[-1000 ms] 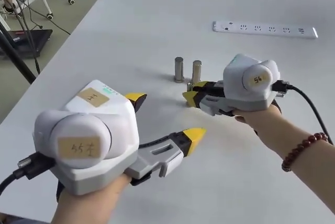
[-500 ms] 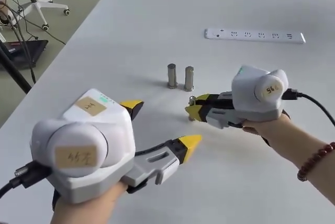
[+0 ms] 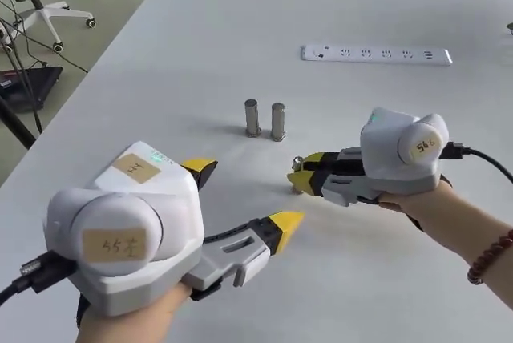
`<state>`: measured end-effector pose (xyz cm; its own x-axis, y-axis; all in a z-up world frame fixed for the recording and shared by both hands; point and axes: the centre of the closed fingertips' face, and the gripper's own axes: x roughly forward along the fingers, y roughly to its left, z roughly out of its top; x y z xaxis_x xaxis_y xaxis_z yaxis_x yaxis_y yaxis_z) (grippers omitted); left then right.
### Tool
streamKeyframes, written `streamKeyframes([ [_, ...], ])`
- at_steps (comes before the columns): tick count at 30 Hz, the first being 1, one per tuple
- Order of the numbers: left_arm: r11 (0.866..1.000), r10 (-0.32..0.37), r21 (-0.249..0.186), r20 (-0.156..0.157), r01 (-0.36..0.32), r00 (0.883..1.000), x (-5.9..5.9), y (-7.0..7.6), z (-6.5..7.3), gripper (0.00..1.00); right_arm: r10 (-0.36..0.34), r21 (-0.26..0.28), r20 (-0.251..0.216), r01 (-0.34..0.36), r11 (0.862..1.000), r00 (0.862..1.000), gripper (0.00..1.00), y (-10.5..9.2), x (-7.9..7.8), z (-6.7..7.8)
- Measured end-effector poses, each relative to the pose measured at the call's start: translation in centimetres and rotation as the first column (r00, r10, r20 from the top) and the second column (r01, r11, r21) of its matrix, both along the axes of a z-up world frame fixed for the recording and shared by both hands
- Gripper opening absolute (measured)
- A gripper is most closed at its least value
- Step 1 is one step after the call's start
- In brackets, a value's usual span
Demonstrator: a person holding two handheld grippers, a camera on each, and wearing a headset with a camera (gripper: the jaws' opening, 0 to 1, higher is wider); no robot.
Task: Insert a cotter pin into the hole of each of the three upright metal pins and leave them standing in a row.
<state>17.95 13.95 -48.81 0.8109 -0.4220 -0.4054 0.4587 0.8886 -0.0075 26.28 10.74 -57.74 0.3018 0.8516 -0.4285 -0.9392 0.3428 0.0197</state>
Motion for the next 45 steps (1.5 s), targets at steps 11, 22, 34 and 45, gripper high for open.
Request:
streamKeyframes([
  [11, 1.000, -0.012, 0.002, -0.007, 0.012, 1.000, -0.2, -0.3, -0.1, 0.65, -0.011, 0.013, 0.002, 0.011, 1.000, 1.000, 0.04, -0.2, -0.7, 0.2],
  [22, 1.000, -0.013, 0.005, -0.014, 0.013, 1.000, -0.3, -0.3, -0.2, 0.66, -0.044, 0.035, -0.025, 0.045, 0.998, 0.999, 0.10, -0.2, -0.6, 0.6],
  [34, 1.000, -0.018, 0.008, -0.009, 0.018, 1.000, -0.6, -0.4, 0.1, 0.67, -0.066, 0.048, -0.057, 0.069, 0.996, 0.996, 0.19, -1.4, -0.7, 1.3],
  [45, 1.000, -0.020, 0.003, 0.001, 0.020, 1.000, -0.7, -0.6, 0.7, 0.69, -0.127, 0.019, -0.067, 0.128, 0.992, 0.990, 0.24, -4.7, -0.4, 2.6],
])
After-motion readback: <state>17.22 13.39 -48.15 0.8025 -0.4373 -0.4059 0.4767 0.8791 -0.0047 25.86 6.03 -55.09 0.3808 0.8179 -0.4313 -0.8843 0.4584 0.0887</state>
